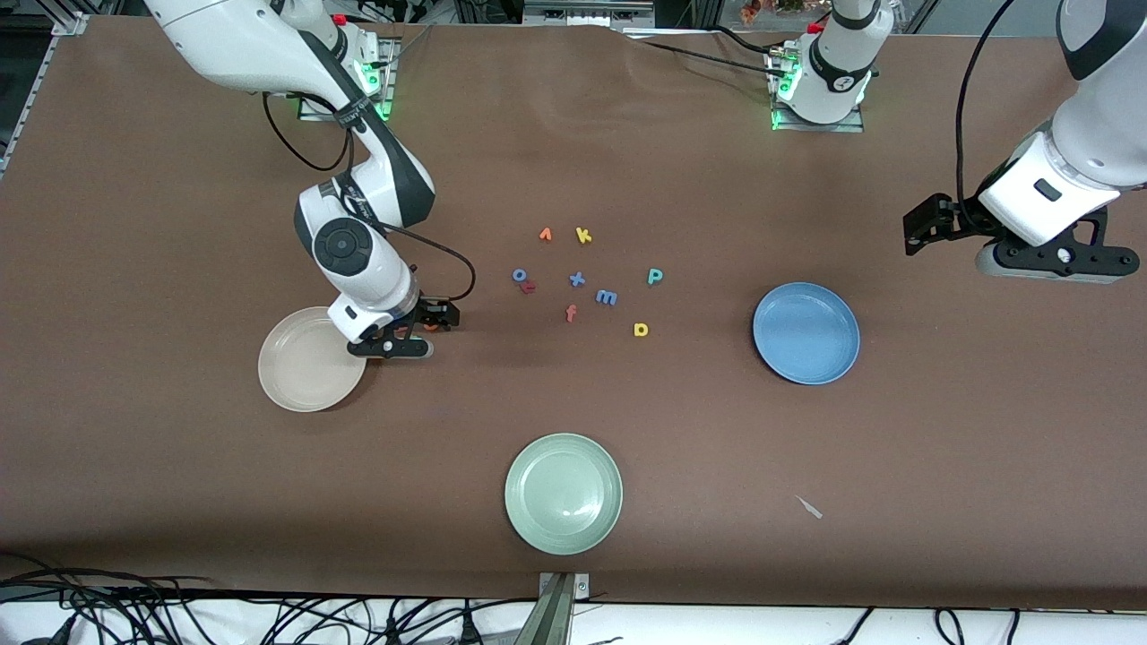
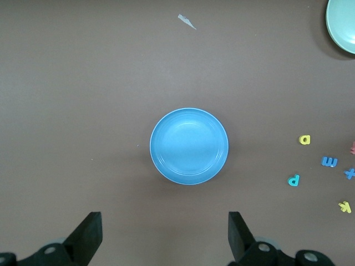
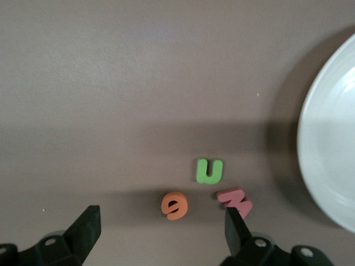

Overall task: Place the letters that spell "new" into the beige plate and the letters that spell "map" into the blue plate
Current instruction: 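Reach the right gripper to the orange e while the left gripper reaches blue m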

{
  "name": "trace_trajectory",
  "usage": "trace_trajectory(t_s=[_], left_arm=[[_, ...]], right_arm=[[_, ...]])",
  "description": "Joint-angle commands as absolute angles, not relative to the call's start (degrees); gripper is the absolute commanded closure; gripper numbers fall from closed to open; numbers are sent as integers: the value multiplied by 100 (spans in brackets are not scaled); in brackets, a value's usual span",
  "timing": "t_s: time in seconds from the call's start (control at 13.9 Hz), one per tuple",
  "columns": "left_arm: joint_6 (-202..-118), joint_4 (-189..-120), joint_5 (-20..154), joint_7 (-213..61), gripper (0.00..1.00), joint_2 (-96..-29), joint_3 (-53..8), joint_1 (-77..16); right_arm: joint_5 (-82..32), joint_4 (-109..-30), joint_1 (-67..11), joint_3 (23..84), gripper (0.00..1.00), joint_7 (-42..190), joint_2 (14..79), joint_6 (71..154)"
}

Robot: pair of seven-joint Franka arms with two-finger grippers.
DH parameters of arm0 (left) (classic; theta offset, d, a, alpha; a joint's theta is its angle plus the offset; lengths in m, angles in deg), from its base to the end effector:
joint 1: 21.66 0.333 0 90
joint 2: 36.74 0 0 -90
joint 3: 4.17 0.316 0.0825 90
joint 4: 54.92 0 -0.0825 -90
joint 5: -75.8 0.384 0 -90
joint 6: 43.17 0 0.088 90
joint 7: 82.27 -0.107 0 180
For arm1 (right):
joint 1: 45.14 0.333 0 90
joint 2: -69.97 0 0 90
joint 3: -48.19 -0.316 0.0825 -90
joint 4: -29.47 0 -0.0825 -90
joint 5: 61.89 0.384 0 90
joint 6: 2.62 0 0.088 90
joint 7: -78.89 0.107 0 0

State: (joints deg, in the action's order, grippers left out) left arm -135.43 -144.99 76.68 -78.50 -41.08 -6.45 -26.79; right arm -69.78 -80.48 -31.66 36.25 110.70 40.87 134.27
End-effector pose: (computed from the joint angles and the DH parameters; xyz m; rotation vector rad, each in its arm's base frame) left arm 0.5748 -0.0723 0.5844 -3.1236 0.1006 0.0564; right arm 0.5672 0.2621 0.2290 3.1371 -0.0535 -0.0381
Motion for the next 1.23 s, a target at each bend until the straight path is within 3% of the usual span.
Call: trace_trajectory(t_s=[0.0,0.51,0.87,1.15], left_arm=[[-13475,-14343,7817,-7946,0,-4184,-663,-2694],[-13431,-14352,7738,-7867,0,-4535,-760,-3009],[-13519,-14325,7703,-7937,0,-5315,-830,-3458],[-14598,-14334,7677,-7858,0,-5931,-971,-3862]], right_arm=[[-7077,-8153,-3134,3606,3,11535,4035,13519],[-7077,-8224,-3134,3606,9,12029,3833,13625],[-7077,-8232,-3134,3614,25,12029,3710,13730],[-7138,-8224,-3134,3614,33,12020,3710,13730]])
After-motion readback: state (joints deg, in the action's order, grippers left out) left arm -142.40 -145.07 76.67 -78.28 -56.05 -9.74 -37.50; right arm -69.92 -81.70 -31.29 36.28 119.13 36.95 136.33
